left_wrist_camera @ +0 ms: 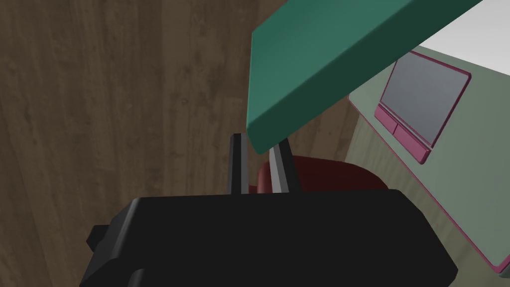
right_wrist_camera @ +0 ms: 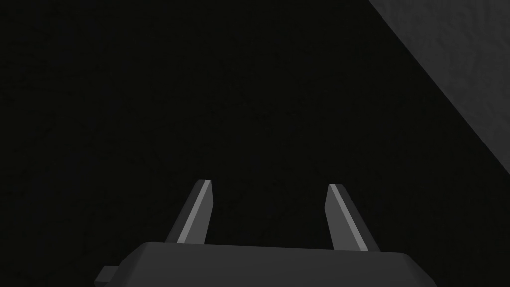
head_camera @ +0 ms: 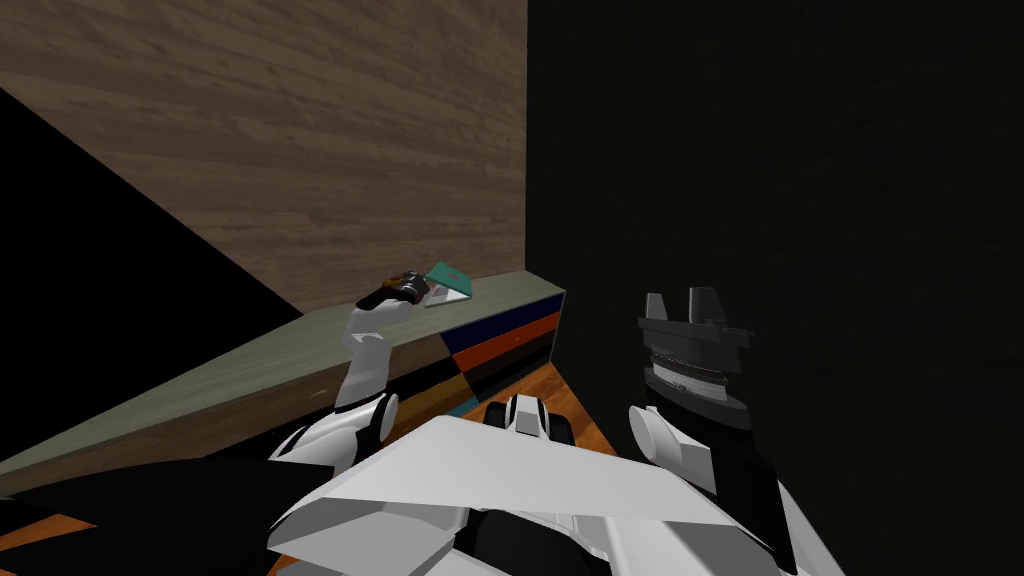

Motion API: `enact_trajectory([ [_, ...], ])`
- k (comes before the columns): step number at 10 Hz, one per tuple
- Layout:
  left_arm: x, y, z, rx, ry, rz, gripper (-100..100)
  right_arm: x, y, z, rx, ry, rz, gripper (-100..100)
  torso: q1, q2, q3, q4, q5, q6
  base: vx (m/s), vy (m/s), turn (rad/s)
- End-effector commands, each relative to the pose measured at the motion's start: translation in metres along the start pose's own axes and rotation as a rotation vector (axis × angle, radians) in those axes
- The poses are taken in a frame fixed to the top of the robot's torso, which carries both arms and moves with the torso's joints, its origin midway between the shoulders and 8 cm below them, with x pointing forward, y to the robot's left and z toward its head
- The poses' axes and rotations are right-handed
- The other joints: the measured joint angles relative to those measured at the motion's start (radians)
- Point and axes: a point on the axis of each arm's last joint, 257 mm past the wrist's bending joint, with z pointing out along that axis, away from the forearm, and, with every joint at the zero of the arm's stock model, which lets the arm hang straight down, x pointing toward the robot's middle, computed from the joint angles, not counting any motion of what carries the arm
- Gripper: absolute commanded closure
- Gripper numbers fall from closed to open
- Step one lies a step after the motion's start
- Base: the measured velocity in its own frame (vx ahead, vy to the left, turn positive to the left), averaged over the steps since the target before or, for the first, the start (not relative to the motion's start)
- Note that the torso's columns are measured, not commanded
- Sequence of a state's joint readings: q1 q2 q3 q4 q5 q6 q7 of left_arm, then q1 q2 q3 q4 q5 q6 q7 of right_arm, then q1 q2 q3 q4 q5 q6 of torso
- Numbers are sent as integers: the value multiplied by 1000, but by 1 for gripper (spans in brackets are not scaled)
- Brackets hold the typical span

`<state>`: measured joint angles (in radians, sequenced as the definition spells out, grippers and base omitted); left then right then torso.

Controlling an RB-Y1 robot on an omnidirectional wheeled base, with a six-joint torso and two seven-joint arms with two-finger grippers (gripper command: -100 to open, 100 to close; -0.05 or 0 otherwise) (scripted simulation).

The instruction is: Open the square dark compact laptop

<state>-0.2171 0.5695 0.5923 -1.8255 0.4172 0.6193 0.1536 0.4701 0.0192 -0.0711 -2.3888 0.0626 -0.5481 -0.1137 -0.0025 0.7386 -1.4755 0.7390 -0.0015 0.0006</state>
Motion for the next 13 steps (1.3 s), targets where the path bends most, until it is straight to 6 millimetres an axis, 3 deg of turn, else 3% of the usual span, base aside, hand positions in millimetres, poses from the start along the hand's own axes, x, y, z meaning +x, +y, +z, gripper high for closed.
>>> enact_trajectory([
  [1, -1, 15, 6, 18, -4, -86, 100, 0, 0, 0, 0, 0, 0, 0, 0, 0, 0, 0, 0, 0, -38, 35, 15],
  [2, -1, 13, 5, 8, -4, -62, 100, 0, 0, 0, 0, 0, 0, 0, 1, 0, 0, 0, 0, -1, -17, 16, -1],
  [5, 1, 39, 7, 26, -6, -191, 100, 0, 0, 0, 0, 0, 0, 0, 2, 1, 1, 0, 1, -1, -32, 40, -1],
  [6, -3, 23, 5, 20, -4, -164, -100, 0, 0, 0, 0, 0, 0, 0, 3, 1, 1, 0, 2, -1, -1, 26, 3],
  [13, -8, -24, -5, 19, 2, -163, -100, 0, 0, 0, 0, 0, 0, 0, 2, 2, 1, 1, 0, -1, 32, -18, 8],
])
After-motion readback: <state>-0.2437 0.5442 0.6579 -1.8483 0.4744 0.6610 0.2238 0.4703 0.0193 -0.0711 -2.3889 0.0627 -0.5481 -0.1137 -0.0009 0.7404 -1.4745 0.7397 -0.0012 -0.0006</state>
